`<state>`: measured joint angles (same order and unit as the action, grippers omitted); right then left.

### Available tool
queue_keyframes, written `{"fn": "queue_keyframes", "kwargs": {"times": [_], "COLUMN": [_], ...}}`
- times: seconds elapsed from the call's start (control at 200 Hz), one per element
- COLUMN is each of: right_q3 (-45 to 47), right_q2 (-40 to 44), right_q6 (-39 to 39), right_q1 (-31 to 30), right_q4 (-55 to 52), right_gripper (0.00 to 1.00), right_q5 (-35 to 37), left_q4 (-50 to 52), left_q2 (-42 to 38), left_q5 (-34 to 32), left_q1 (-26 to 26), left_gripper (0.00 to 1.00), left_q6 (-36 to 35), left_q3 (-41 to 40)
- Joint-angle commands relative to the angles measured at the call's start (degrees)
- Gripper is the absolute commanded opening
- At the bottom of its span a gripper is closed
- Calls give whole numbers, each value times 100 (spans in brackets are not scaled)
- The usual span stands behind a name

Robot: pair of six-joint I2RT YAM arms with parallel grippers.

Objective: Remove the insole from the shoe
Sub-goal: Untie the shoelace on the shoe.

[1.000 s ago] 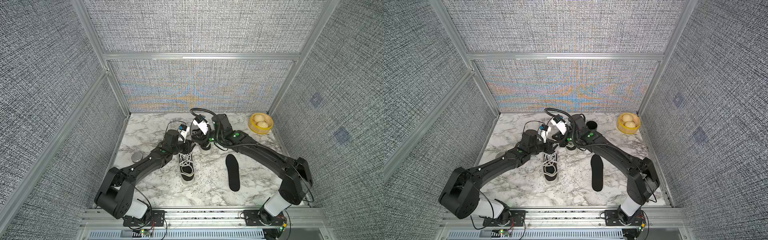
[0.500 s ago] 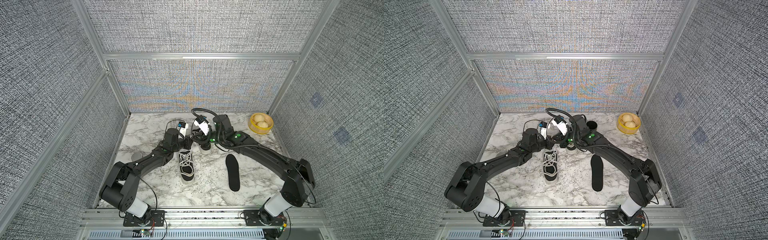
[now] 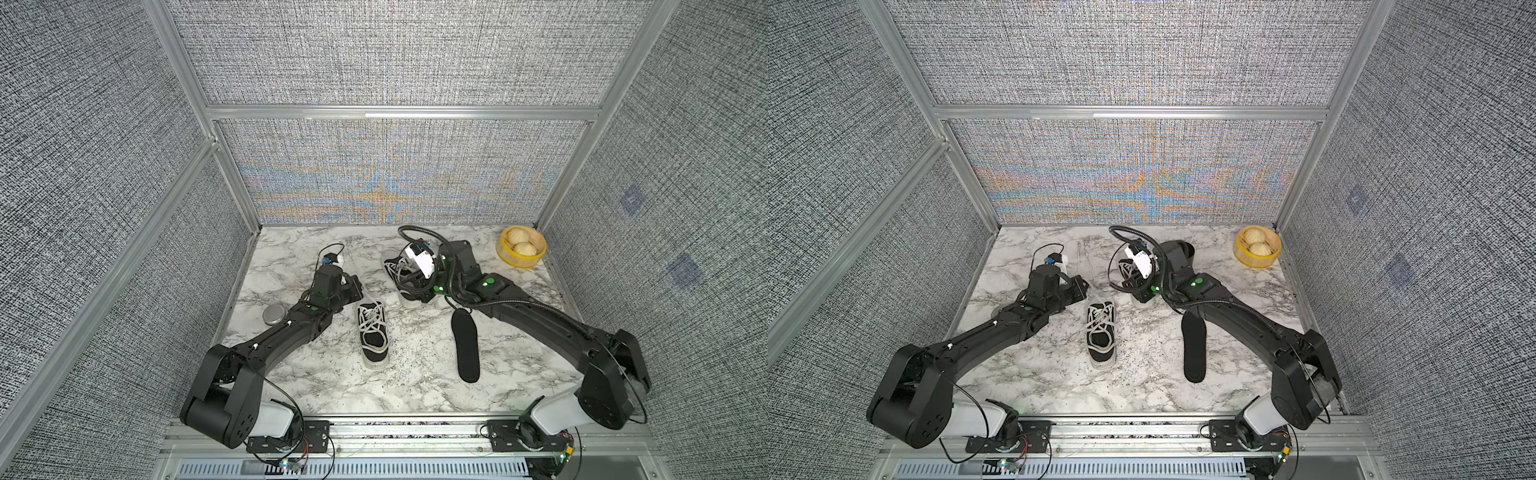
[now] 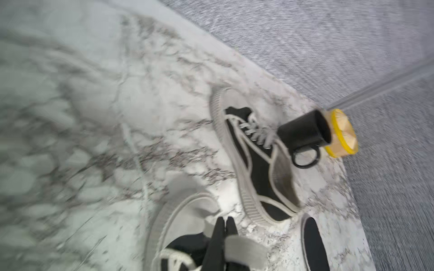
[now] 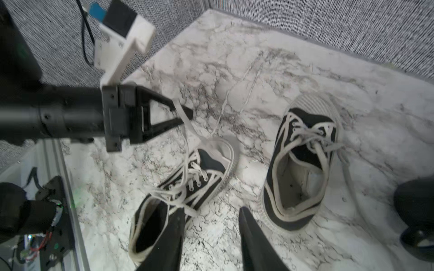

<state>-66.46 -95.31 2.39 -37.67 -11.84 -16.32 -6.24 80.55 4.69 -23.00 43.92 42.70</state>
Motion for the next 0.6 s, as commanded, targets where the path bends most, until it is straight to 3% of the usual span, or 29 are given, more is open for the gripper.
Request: {"fn": "queue_keyframes", "kwargs": {"times": [0.0,0.105,0.315,0.475,0.595], "right_q3": [238,459,621,499,367], "right_q2": [-96,-258,-604,-932,-1174], "right_q6": [-960,-1440,-1836,-2084,-2173], "right_q1": [-299,-529,-693,-758,-779], "right_q4": [74,161,512,601,663], "right_gripper": [40,40,40,40,40], "right_q5": [207,125,-176,-241,-238], "left_q4": [1093,1380,2441,3171,3636], "left_q2": [129,229,24,-324,-687], "left_q5": [-308,-358,-892,-1235,-1405], "left_q1": [215,437,838,1331,1687], "left_gripper": [4,12,48,58,59], "left_q6": [1022,1425,1445,1156,826], "left_q3": [-18,-88,135,323,451]}}
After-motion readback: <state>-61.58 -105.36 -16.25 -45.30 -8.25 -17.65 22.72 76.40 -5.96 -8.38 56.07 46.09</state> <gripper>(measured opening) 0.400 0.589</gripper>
